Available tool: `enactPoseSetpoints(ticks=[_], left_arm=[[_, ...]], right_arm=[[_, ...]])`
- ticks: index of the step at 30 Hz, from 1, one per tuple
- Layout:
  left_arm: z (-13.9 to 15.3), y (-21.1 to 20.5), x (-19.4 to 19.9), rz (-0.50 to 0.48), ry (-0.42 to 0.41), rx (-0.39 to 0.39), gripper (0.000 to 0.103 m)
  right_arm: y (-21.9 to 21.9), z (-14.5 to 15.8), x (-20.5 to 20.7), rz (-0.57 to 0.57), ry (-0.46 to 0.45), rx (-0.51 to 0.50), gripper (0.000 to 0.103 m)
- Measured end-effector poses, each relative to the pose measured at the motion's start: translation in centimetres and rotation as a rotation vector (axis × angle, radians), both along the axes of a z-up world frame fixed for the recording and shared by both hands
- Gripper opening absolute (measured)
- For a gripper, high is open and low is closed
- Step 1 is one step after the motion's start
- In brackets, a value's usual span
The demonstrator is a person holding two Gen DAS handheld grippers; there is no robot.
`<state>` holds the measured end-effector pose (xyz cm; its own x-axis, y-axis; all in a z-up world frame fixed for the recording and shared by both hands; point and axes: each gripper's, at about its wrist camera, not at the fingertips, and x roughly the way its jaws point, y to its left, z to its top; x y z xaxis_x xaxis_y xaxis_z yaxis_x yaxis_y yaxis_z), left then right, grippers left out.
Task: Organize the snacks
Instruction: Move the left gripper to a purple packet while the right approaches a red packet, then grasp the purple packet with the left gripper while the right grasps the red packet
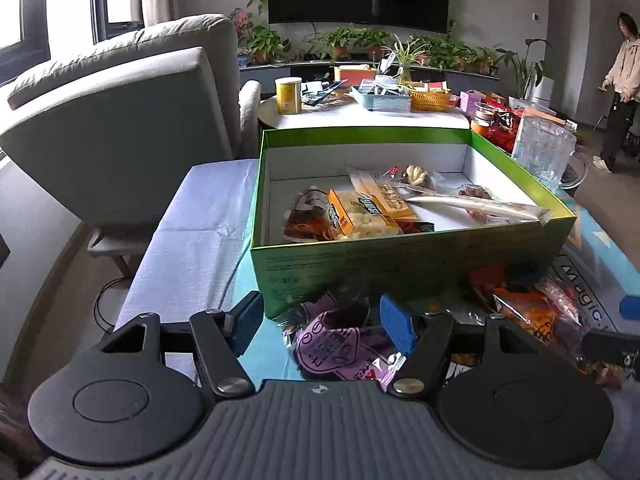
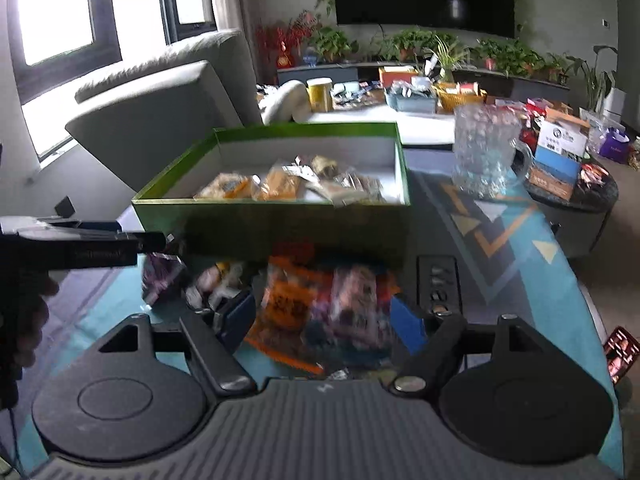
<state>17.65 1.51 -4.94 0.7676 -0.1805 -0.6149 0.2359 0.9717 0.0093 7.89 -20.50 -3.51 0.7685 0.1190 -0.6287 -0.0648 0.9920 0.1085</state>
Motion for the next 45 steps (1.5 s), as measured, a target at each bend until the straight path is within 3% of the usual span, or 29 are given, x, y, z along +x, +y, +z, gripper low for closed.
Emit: enactPoseSetpoints(ticks=[7, 15, 21, 26, 29, 31, 45], left_arm=[[-0.6, 0.1, 2.0, 0.072, 0.060, -0.057, 0.062], [-1.6, -0.5, 2.1, 0.086, 0.066, -0.011, 0.067], [-2.5, 0.2, 2.8, 0.103, 0.135, -0.090, 0.067], [-2.7, 0.5, 2.7, 0.079, 0.148, -0.140, 0.056], [-2.4, 0.5, 1.8, 0.047, 0.128, -0.136, 0.054], [-2.1, 0.6, 1.3, 0.034, 0.128, -0.145, 0.054], [1.6, 1.9, -1.6, 0.038, 0.033, -0.179, 0.054]], right_arm=[[-1.2, -0.1, 1.1, -0.057, 0.008, 0.062, 0.046], [-1.5, -1.4, 4.0, -0.100, 0.075, 0.097, 0.046], [-2.0, -2.2, 4.3, -0.120, 0.113, 0.172, 0.046], [-2.5, -2.3, 4.4, -0.103, 0.144, 0.235, 0.045], [-2.3, -1.6, 3.8, -0.059, 0.120, 0.264, 0.044], [-1.7, -1.1, 3.3, -0.041, 0.093, 0.232, 0.041], [-1.1, 2.2, 1.2, 0.002, -0.016, 0.206, 0.041]])
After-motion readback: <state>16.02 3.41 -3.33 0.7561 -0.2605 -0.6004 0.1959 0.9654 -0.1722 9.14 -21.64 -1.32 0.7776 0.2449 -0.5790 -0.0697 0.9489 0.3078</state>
